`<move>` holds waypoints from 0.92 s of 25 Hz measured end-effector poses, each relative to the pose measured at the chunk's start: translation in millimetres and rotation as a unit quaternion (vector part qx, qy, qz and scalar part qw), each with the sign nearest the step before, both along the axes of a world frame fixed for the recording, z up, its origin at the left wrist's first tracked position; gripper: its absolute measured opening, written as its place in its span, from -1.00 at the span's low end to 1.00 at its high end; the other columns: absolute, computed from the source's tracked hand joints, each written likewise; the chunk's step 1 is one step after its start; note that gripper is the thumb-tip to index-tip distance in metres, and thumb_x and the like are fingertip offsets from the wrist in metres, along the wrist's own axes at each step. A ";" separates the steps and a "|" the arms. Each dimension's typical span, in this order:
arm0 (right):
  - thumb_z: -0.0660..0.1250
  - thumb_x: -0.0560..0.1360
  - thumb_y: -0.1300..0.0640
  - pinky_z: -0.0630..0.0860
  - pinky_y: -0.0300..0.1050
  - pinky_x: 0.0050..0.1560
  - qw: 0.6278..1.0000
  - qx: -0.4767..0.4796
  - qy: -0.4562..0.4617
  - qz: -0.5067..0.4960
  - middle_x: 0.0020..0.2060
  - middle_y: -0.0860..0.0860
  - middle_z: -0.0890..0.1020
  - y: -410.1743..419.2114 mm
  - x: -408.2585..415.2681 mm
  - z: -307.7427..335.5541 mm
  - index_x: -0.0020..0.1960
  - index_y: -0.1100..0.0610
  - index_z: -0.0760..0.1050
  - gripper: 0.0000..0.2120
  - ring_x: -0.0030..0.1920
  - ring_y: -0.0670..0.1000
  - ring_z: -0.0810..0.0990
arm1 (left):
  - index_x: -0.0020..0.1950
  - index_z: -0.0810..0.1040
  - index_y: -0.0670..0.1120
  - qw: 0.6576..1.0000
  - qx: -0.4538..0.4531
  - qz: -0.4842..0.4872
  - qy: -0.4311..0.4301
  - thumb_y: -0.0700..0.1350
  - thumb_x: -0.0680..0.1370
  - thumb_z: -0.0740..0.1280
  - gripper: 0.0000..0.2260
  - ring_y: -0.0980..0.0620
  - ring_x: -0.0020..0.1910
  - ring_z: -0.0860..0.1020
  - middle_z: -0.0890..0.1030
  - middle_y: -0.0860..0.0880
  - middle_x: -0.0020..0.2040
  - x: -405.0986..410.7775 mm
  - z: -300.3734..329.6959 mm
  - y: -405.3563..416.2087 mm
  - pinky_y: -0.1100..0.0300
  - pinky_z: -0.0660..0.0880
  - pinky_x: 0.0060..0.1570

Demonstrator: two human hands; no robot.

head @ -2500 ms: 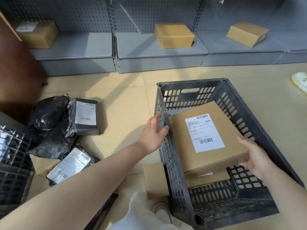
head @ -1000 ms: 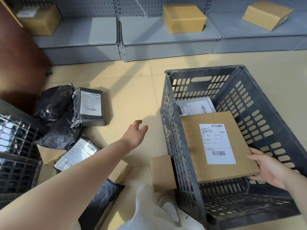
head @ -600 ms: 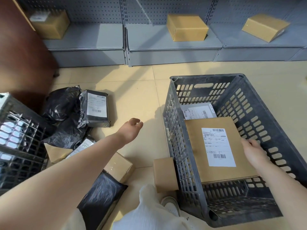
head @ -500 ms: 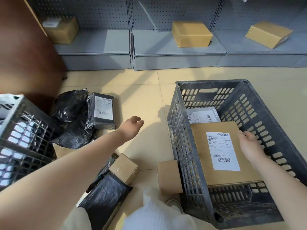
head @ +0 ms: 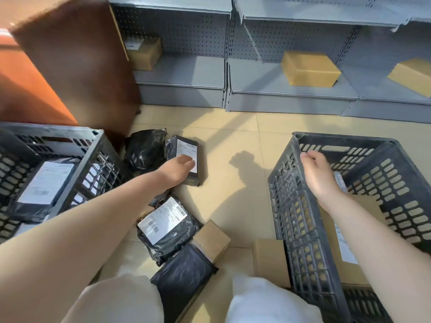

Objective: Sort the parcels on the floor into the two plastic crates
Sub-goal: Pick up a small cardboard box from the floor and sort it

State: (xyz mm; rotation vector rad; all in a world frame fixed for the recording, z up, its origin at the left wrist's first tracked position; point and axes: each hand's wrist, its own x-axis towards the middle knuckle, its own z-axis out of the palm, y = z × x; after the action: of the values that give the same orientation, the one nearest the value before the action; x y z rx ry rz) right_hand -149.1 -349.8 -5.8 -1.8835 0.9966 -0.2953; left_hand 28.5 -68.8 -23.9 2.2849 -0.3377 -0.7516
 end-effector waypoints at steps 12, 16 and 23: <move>0.16 0.65 -0.10 0.25 -0.16 0.19 0.984 0.043 0.084 0.152 0.27 0.02 0.48 113.0 98.3 -69.0 0.51 0.09 0.24 -0.50 0.29 0.04 0.45 | 0.50 0.34 -0.08 0.989 0.060 0.128 0.052 -0.07 0.65 0.19 -0.59 -0.09 0.31 0.44 0.44 -0.10 0.41 31.7 -74.7 133.4 0.18 0.33 0.13; 0.18 0.65 -0.08 0.28 -0.17 0.19 0.959 0.057 0.165 0.223 0.35 0.15 0.48 135.1 97.4 -91.1 0.54 0.12 0.19 -0.46 0.28 0.09 0.46 | 0.38 0.51 -0.11 0.986 0.074 0.112 0.097 -0.07 0.63 0.22 -0.67 -0.07 0.32 0.47 0.49 -0.04 0.36 23.1 -114.9 152.8 0.18 0.37 0.29; 0.40 0.46 -0.26 0.28 -0.12 0.37 0.872 0.030 0.315 0.373 0.52 0.12 0.28 158.3 71.2 -138.1 0.60 0.05 0.00 -0.08 0.47 0.09 0.34 | 0.47 0.37 -0.09 0.971 0.146 0.114 0.154 -0.11 0.60 0.26 -0.57 -0.13 0.33 0.43 0.39 -0.14 0.43 -8.4 -171.5 160.4 0.18 0.38 0.20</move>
State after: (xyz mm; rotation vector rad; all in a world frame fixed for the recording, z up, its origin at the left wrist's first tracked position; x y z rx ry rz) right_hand -77.9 -191.5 -143.9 -2.1913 0.5722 0.8443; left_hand 20.1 91.6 -195.4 2.3705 0.1903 -1.0718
